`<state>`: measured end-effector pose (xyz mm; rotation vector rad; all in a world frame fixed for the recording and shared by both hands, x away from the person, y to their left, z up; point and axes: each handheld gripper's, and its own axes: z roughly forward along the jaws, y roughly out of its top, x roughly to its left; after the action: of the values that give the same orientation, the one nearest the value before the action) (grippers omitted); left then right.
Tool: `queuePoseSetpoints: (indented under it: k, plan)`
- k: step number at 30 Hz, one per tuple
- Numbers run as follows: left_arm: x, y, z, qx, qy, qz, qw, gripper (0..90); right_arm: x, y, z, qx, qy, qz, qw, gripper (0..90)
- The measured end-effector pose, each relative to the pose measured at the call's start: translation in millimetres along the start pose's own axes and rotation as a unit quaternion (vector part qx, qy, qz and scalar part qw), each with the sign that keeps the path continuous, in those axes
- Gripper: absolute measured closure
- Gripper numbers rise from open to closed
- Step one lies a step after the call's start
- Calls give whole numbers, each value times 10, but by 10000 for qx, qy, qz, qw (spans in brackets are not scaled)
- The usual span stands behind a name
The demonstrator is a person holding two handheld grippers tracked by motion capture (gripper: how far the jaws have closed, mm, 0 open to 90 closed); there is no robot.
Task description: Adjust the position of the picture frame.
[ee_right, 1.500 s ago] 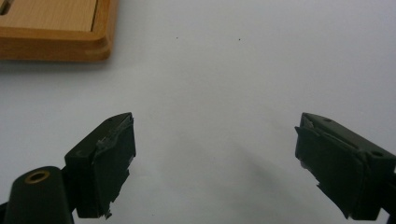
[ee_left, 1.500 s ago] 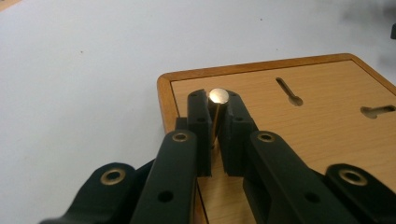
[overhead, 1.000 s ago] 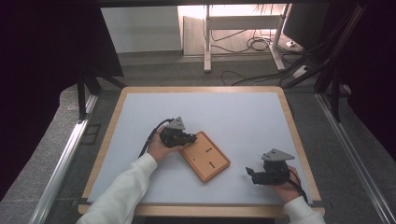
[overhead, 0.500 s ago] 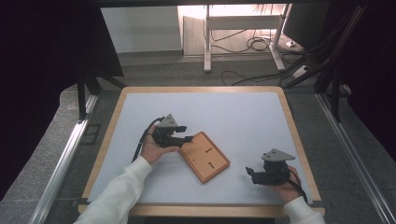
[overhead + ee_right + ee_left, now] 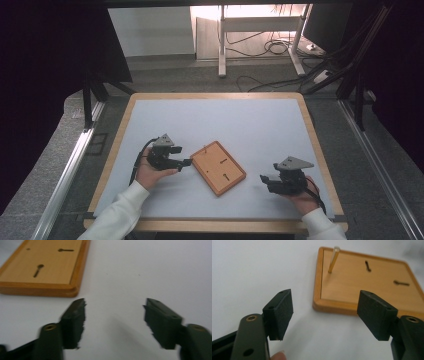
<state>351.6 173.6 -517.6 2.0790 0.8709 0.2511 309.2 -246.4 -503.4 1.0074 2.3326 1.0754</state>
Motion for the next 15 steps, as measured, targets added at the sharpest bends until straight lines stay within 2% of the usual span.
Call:
queuePoseSetpoints:
  k: [1, 2, 3, 7, 10, 11, 15]
  plan:
    - [0, 0, 0, 0, 0, 0, 10000, 287, -1, 25, 16, 7, 35, -32, 10000, 503]
    - [-18, -12, -5, 6, 24, 57, 10000, 287, -1, 25, 16, 7, 35, -32, 10000, 503]
    - [-49, -25, -21, 27, 44, 147, 9999, 284, -10, 81, 59, 8, 130, -57, 9999, 634]
    - [-103, -37, -57, 14, 85, 264, 9996, 281, -25, 199, 156, 72, 275, -136, 9995, 810]
    - [-115, -50, -72, 2, 85, 270, 9996, 282, -22, 242, 224, 165, 305, -215, 9992, 861]
    - [-122, -69, -77, 1, 72, 243, 9997, 282, -23, 275, 303, 266, 348, -257, 9987, 889]
    - [-134, -100, -83, 13, 25, 204, 9998, 281, -10, 311, 428, 393, 424, -286, 9979, 896]
